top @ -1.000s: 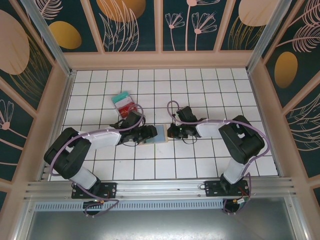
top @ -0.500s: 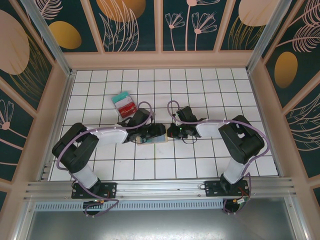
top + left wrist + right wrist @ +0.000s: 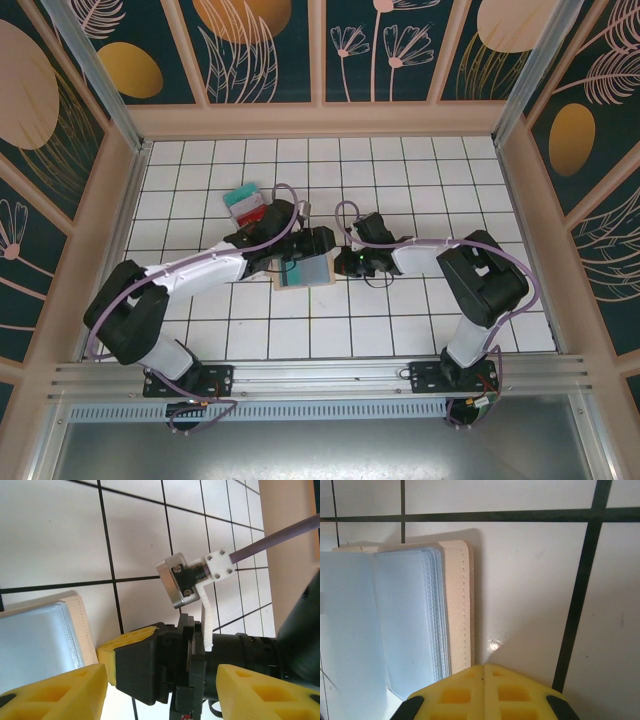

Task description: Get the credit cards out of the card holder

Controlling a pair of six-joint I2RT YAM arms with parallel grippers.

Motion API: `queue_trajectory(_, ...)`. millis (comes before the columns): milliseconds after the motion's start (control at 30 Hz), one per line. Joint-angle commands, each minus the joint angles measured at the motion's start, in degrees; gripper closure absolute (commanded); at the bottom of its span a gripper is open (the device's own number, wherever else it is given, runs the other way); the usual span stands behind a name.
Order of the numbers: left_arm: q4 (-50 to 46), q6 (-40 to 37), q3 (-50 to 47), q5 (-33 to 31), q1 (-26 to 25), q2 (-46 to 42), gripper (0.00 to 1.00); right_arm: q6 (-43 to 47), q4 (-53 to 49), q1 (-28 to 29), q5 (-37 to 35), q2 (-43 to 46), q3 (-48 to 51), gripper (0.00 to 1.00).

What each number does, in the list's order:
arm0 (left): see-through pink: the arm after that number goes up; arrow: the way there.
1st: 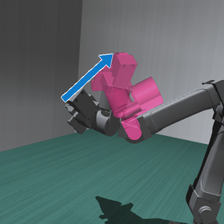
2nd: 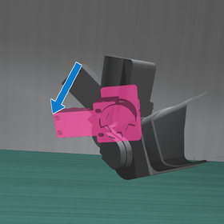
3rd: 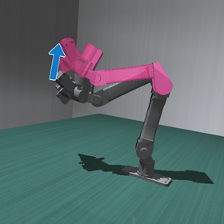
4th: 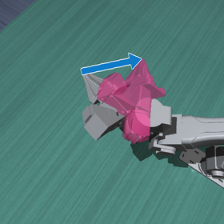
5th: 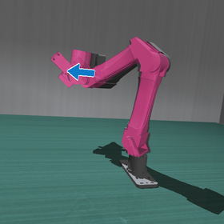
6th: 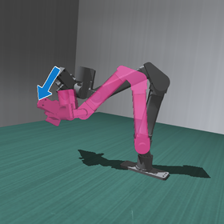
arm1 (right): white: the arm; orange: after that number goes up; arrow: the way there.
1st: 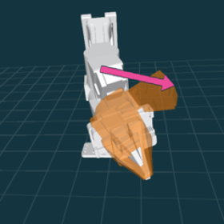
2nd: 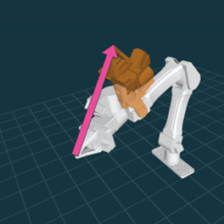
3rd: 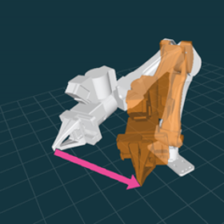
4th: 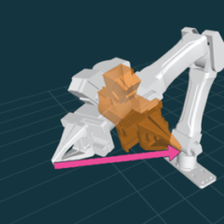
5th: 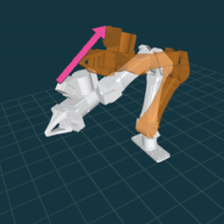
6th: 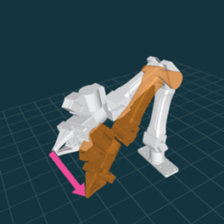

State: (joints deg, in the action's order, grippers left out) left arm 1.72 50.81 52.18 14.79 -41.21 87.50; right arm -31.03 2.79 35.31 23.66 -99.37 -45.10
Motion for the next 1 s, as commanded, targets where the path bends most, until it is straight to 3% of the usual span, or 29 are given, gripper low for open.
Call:
queue_trajectory(0,-6.29,-3.2,0.7,-4.54,0.73,-2.11,0.39,-0.7,1.03,0.2,0.58,-1.31,0.56,1.0)
queue_trajectory(200,-9.26,-4.29,-3.87,-7.05,4.14,-5.67,0.39,0.1,0.11,0.29,-0.28,-0.01,0.11,1.0)
queue_trajectory(500,-9.59,-5.48,-13.11,-8.99,8.46,-9.29,0.71,-0.65,-0.87,0.58,-1.95,5.31,-2.87,1.0)
queue_trajectory(733,-7.05,-6.64,-15.46,-7.63,8.61,-7.0,0.81,-2.29,0.67,2.37,1.13,4.74,-6.49,0.95)
queue_trajectory(967,-6.29,-6.78,-15.92,-8.62,8.71,-5.09,0.84,-4.29,2.83,4.87,5.98,-0.68,-10.44,0.93)
